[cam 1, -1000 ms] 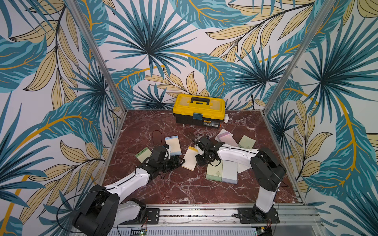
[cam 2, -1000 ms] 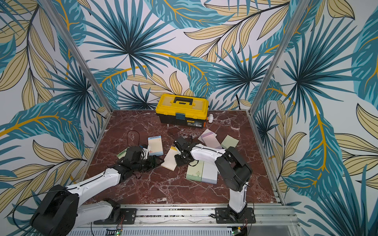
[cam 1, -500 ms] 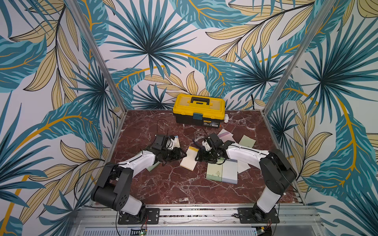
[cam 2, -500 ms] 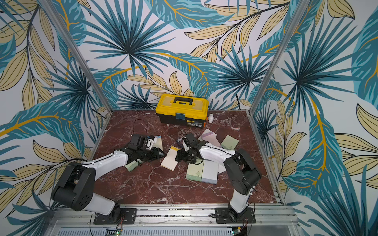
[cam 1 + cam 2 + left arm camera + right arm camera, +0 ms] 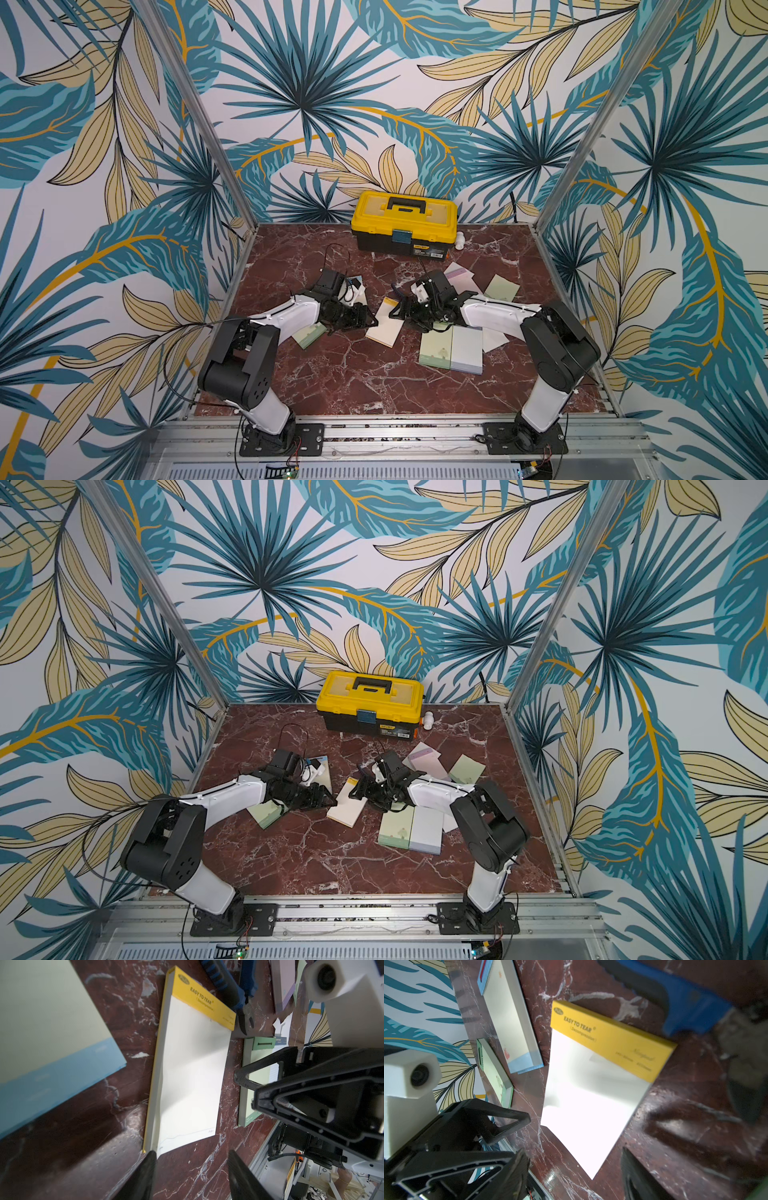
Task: Tear off pages from different memo pads
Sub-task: Pick up the memo pad from the center of the board.
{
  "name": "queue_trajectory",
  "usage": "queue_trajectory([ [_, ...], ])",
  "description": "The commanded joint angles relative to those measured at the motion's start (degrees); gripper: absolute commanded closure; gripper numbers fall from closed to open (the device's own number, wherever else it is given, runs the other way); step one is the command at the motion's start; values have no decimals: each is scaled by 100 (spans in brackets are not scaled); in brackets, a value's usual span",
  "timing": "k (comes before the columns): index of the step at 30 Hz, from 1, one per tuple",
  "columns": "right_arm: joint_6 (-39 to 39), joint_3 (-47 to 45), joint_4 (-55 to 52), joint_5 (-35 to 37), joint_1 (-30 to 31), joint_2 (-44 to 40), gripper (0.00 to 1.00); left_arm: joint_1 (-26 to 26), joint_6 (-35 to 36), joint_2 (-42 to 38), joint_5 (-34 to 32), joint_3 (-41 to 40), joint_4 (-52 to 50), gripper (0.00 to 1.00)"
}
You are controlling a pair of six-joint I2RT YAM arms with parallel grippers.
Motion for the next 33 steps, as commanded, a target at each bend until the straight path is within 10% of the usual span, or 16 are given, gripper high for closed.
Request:
queue_trajectory([
  [1, 131, -126, 235, -117, 10, 97, 29, 34, 154, 28, 107, 87, -37, 44],
  [33, 169, -201, 452, -301, 10, 221, 30, 23, 98, 350, 252, 125, 138, 47],
])
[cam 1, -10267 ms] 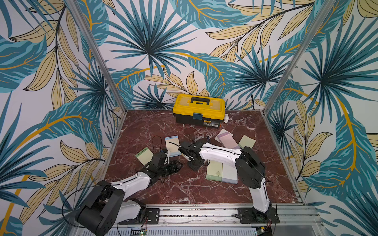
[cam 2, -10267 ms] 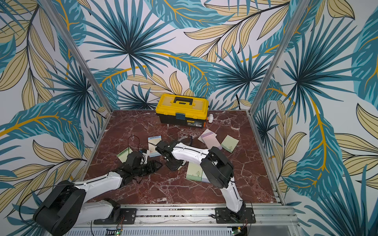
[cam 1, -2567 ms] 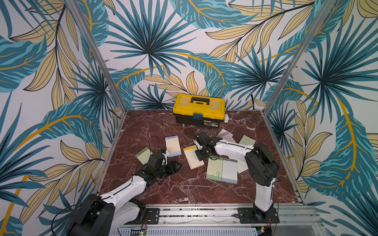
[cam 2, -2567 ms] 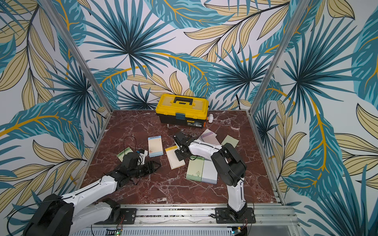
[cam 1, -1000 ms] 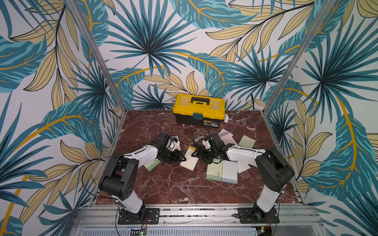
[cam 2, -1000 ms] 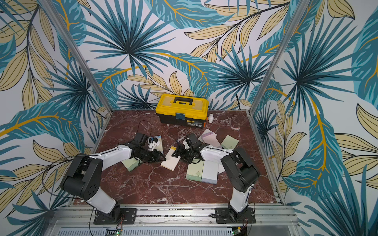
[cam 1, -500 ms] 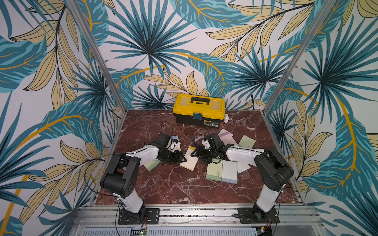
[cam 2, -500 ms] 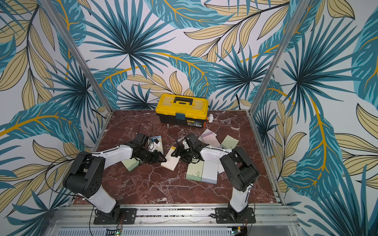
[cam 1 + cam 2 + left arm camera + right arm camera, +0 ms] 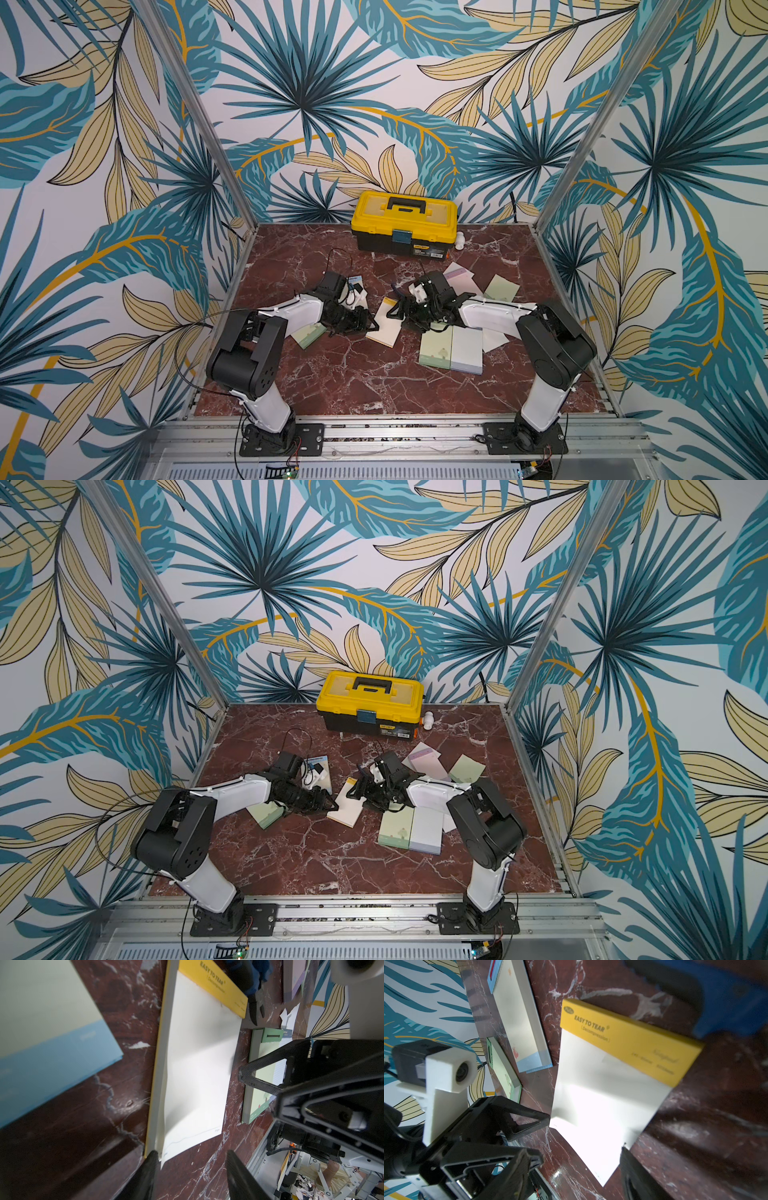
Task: Tear off pages from different memo pads
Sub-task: Pick up the memo pad from the center of the board.
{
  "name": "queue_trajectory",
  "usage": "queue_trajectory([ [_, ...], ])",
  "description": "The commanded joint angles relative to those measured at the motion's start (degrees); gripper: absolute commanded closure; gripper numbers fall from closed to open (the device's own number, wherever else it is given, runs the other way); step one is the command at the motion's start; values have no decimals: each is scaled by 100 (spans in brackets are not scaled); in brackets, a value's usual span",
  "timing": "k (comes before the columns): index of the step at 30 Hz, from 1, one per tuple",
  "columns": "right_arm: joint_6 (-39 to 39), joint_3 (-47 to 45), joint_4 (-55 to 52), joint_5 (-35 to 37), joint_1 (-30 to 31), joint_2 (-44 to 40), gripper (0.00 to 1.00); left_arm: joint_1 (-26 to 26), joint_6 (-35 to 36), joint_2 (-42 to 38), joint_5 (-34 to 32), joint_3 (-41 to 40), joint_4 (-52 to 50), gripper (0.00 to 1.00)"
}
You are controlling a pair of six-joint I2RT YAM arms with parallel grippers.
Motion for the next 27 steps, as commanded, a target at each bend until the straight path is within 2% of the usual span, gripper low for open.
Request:
queue_trajectory([
  [1, 49, -153, 80, -78, 12, 150, 30, 6, 64, 43, 78, 123, 109, 48],
  [16, 62, -179, 149, -106, 12, 172, 31, -225, 100, 302, 43, 254, 44, 54],
  [27, -132, -97, -129, 8, 11, 110, 32, -292, 136, 290, -42, 369, -52, 84],
])
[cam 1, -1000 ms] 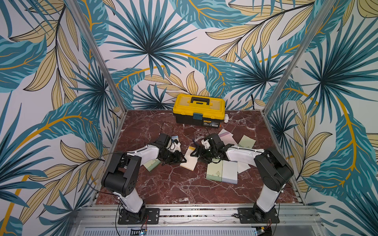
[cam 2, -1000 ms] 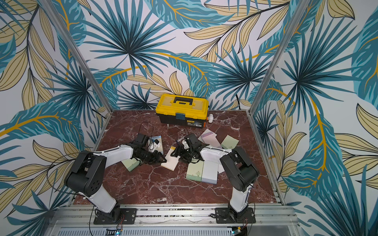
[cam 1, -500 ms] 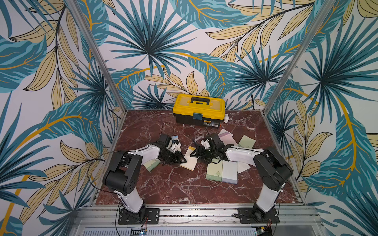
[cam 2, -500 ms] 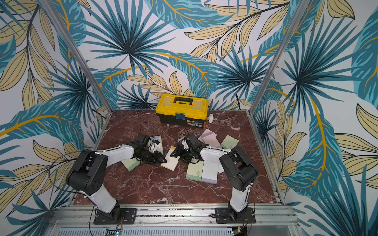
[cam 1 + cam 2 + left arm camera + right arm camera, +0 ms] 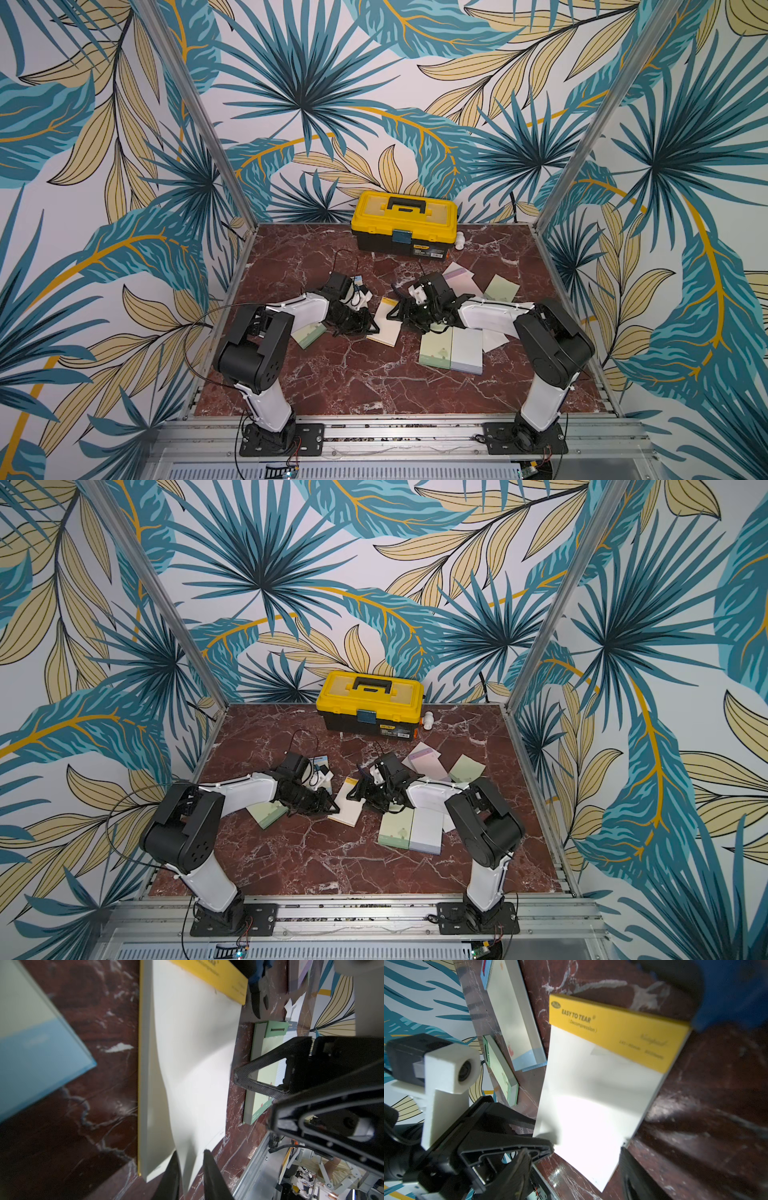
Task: Tear off pages from different memo pads
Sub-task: Pick up the memo pad from the center of the board.
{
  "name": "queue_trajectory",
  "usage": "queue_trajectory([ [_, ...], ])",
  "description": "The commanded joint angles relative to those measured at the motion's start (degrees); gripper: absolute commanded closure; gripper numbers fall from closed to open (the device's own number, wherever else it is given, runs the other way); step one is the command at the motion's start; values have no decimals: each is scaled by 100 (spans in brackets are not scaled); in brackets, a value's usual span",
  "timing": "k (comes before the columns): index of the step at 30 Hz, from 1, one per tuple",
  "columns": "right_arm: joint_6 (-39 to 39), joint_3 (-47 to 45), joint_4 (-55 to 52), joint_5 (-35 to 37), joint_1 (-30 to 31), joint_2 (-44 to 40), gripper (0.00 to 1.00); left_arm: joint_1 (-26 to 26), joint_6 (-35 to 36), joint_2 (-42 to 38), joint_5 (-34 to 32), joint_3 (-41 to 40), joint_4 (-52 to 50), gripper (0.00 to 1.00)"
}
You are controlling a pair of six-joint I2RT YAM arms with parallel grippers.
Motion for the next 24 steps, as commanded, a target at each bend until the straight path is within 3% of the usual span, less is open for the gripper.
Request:
queue_trajectory([
  [1, -264, 7, -396, 179, 9, -29, 32, -61, 107, 6, -39, 217, -55, 89],
  [4, -1000, 185, -1198, 660, 21, -385, 30, -102, 73, -39, -2, 332, -170, 100],
  [8, -2506, 200, -2026, 1365, 92, -1041, 29, -174, -35, -234, -15, 531, -273, 100],
  [13, -3853, -250, -1812, 1618, 196, -1785, 32, -190, -546, -234, 40, 844, -273, 100],
  [16, -4642, -387, -1726, 2122, 568, -2014, 32, -284, -831, -192, 107, 1057, -329, 100],
  [20, -5242, -478, -1481, 2843, 923, -2013, 41, -447, -922, -125, -236, 1501, -937, 100],
  [24, -5644, -474, -1108, 3247, 1039, -1820, 42, -507, -990, -55, -497, 1727, -1382, 100],
])
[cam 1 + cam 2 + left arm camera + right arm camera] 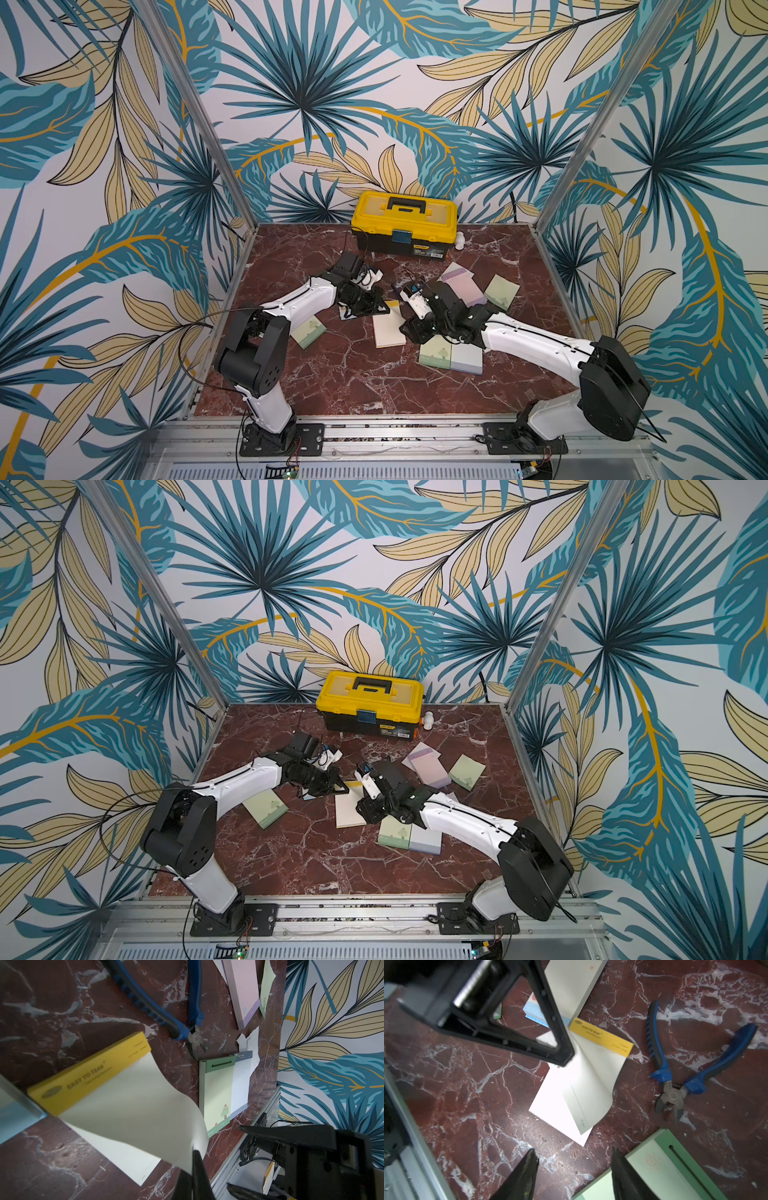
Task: Tear off pages from different memo pads
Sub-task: Pick up the memo pad from the center of the board.
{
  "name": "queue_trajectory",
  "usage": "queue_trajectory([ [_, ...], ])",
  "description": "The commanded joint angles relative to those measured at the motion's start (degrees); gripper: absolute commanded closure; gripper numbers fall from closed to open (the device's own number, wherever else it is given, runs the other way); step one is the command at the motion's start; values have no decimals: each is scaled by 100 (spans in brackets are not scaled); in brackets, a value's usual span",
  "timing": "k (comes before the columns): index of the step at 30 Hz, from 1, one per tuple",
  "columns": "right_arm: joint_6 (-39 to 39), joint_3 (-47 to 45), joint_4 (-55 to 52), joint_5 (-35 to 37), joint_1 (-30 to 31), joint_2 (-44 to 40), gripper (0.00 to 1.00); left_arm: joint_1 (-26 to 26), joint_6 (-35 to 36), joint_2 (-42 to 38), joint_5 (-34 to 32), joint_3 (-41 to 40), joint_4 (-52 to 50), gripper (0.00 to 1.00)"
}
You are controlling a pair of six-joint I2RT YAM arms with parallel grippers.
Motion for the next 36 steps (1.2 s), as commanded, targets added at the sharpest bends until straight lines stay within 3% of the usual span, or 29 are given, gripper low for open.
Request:
queue_trajectory([
  [1, -752, -60, 394, 599, 39, 255, 42, -61, -143, 27, -239, 165, -538, 100],
  [10, -1046, 237, 636, 439, 206, 795, 38, -93, -479, -39, 34, 212, -403, 100],
  [18, -1076, 461, 893, 895, 224, 1140, 37, -153, -471, -44, 147, 258, -471, 100],
  [21, -1116, 576, 857, 1090, 224, 1281, 51, -167, -479, -52, 138, 257, -491, 100],
  [27, -1142, 470, 837, 1064, 395, 1070, 99, -172, -520, -96, 26, 243, -538, 98],
  [28, -1128, 429, 850, 1028, 392, 995, 100, -166, -543, -115, -18, 229, -498, 95],
  [31, -1056, 461, 652, 858, 401, 763, 100, -165, -570, -277, -293, 146, -436, 73],
  [36, -914, 709, 6, 492, 399, 433, 100, -125, -654, -1440, -805, -602, 155, 60],
])
